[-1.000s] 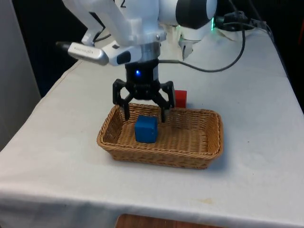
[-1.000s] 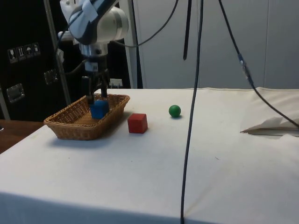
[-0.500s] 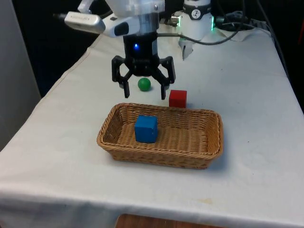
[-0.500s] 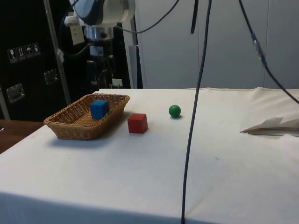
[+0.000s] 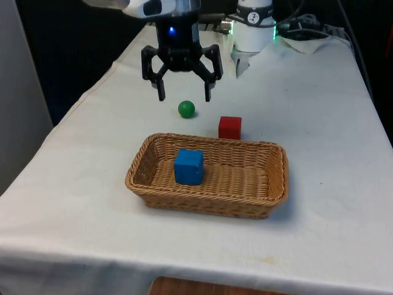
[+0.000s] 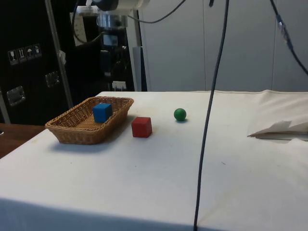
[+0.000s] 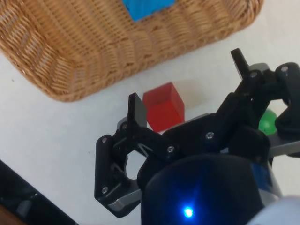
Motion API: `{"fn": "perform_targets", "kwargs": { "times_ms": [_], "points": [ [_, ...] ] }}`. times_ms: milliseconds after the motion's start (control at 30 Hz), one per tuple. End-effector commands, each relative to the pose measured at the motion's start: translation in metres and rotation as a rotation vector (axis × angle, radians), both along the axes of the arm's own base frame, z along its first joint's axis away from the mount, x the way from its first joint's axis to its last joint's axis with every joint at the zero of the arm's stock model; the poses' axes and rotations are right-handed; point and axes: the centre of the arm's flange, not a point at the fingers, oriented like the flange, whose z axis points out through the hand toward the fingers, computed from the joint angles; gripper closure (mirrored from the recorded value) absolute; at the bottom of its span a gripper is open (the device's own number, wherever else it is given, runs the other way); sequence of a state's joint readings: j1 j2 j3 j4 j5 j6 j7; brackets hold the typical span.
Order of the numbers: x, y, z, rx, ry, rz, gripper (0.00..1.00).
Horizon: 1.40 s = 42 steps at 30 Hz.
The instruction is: Place all non-red objects into the basket.
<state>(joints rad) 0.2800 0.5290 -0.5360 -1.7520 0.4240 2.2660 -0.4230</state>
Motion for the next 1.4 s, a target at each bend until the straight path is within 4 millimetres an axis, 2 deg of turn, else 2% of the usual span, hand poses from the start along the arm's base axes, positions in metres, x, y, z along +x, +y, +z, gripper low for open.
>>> {"fn": "perform_targets", "kwargs": {
  "times_ms": [0, 267, 300, 567, 600, 867, 900, 1000, 1133, 1167, 1233, 1367],
  "points": [
    [-0.007, -0.001, 0.003, -0.010, -0.003, 0.004, 0.00],
    [-0.028, -0.002, 0.014, -0.019, 0.007, 0.022, 0.00],
    [-0.026, -0.002, 0.012, -0.007, 0.013, 0.021, 0.00],
    [-0.052, -0.004, 0.017, -0.027, 0.014, 0.037, 0.00],
    [-0.050, -0.004, 0.015, -0.015, 0.022, 0.038, 0.00],
    [-0.076, -0.006, 0.015, -0.021, 0.014, 0.045, 0.00],
    [-0.072, -0.005, 0.014, -0.012, 0.021, 0.044, 0.00],
    [-0.087, -0.006, 0.014, -0.014, 0.008, 0.047, 0.00],
    [-0.099, -0.007, 0.012, -0.007, -0.003, 0.048, 0.00],
    [-0.096, -0.006, 0.011, 0.001, 0.007, 0.047, 0.00],
    [-0.107, -0.008, 0.010, -0.002, -0.009, 0.047, 0.00],
    [-0.118, -0.009, 0.007, 0.003, -0.020, 0.051, 0.00]
  ]
}}
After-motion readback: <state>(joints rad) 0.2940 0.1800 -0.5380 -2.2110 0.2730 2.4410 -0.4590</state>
